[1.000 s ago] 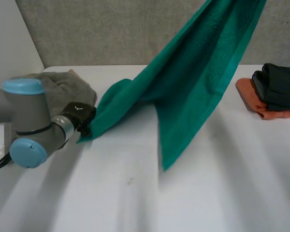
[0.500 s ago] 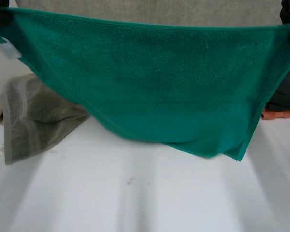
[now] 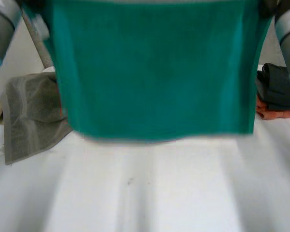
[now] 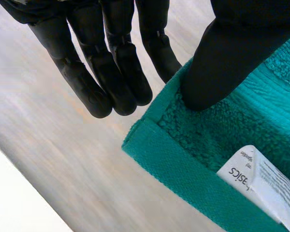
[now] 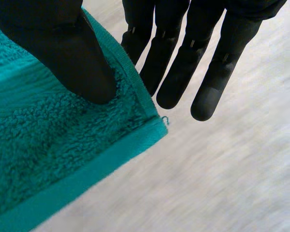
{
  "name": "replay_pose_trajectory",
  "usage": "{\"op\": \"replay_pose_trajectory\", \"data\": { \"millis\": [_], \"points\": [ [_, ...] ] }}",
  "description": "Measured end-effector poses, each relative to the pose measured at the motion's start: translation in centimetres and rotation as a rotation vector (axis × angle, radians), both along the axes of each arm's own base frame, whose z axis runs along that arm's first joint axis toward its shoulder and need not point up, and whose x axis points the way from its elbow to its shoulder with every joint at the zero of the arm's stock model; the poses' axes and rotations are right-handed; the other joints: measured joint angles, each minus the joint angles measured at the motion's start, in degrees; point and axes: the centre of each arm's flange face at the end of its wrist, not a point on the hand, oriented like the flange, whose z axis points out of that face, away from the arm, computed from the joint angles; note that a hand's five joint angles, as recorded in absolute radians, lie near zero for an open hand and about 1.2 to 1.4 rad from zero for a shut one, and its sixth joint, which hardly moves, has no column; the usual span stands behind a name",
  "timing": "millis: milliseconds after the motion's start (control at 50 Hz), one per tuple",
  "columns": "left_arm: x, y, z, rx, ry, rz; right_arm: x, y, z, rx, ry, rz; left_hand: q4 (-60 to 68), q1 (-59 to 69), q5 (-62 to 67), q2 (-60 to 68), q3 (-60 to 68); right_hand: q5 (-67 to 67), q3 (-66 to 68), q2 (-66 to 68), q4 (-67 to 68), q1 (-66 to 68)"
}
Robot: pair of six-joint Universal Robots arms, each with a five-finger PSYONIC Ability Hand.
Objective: Fold the laundry.
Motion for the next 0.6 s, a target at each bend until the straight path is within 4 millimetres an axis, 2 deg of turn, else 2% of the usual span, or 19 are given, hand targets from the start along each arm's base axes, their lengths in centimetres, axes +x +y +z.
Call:
{"op": "replay_pose_trajectory", "data": {
  "millis": [80, 100, 140, 200, 340, 360, 480, 540, 600],
  "points": [
    [0.1, 1.0, 5.4, -0.256, 0.157, -0.009, -0.2, 0.0, 3.7, -0.180, -0.182, 0.047, 0.0, 0.0, 0.0, 0.0, 0.0, 0.0, 0.0, 0.0, 0.0, 0.0],
    [0.2, 1.2, 6.1, -0.295, 0.186, -0.013, -0.4, 0.1, 4.3, -0.201, -0.215, 0.061, 0.0, 0.0, 0.0, 0.0, 0.0, 0.0, 0.0, 0.0, 0.0, 0.0],
    [0.3, 1.5, 7.0, -0.352, 0.232, -0.023, -0.6, 0.3, 5.0, -0.226, -0.272, 0.091, 0.0, 0.0, 0.0, 0.0, 0.0, 0.0, 0.0, 0.0, 0.0, 0.0],
    [0.3, 1.2, 6.1, -0.352, 0.253, -0.035, -0.8, 0.5, 4.9, -0.214, -0.308, 0.120, 0.0, 0.0, 0.0, 0.0, 0.0, 0.0, 0.0, 0.0, 0.0, 0.0],
    [0.5, -0.6, 0.2, -0.186, 0.210, -0.027, -0.5, 0.3, 1.8, -0.074, -0.266, 0.155, 0.0, 0.0, 0.0, 0.0, 0.0, 0.5, 0.0, 0.0, 0.0, 0.0],
    [0.7, -1.0, -1.8, -0.125, 0.193, -0.019, -0.3, 0.1, 0.3, -0.013, -0.241, 0.163, 0.0, 0.0, 0.0, 0.0, 0.0, 0.5, 0.0, 0.0, 0.0, 0.0],
    [1.1, -1.6, -9.3, 0.105, 0.131, 0.006, -0.3, -0.2, -5.8, 0.206, -0.157, 0.169, 0.0, 0.0, 0.0, 0.0, 0.0, 0.5, 0.0, 0.0, 0.0, 0.0],
    [1.2, -1.1, -13.8, 0.240, 0.073, 0.018, -0.6, 0.2, -9.8, 0.344, -0.103, 0.158, 0.0, 0.0, 0.0, 0.0, 0.0, 0.5, 0.0, 0.0, 0.0, 0.0],
    [1.2, -0.2, -17.1, 0.344, 0.008, 0.026, -1.1, 0.9, -13.0, 0.458, -0.051, 0.140, 0.0, 0.0, 0.0, 0.0, 0.0, 0.5, 0.0, 0.0, 0.0, 0.0]
  ]
}}
